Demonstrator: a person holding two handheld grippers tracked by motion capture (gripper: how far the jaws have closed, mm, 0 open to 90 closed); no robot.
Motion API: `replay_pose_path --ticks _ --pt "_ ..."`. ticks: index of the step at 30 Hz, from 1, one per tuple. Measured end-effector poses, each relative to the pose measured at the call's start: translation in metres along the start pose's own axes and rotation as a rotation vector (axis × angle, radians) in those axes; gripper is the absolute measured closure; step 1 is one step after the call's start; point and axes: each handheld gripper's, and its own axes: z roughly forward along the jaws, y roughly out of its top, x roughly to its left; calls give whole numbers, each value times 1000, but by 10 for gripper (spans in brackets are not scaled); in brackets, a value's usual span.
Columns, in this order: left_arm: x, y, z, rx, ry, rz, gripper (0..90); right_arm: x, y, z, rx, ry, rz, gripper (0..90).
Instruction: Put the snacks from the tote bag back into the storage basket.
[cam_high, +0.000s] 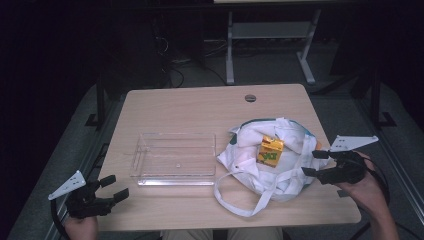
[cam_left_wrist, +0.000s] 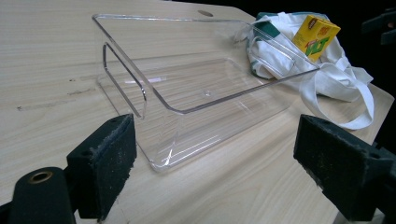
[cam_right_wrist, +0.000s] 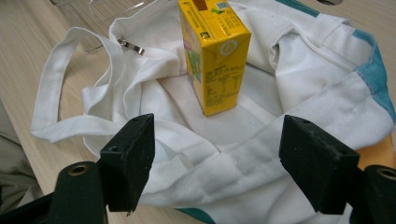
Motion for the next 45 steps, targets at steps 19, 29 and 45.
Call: replay_pose_path --ticks 19,29,45 --pt "2 0 -2 -10 4 -3 126 -2 57 34 73 60 -98 266" --pt "2 -1 -2 -20 -5 -11 126 -5 74 51 114 87 -111 279" --pt "3 -2 -4 -18 4 -12 126 -14 84 86 185 121 -105 313"
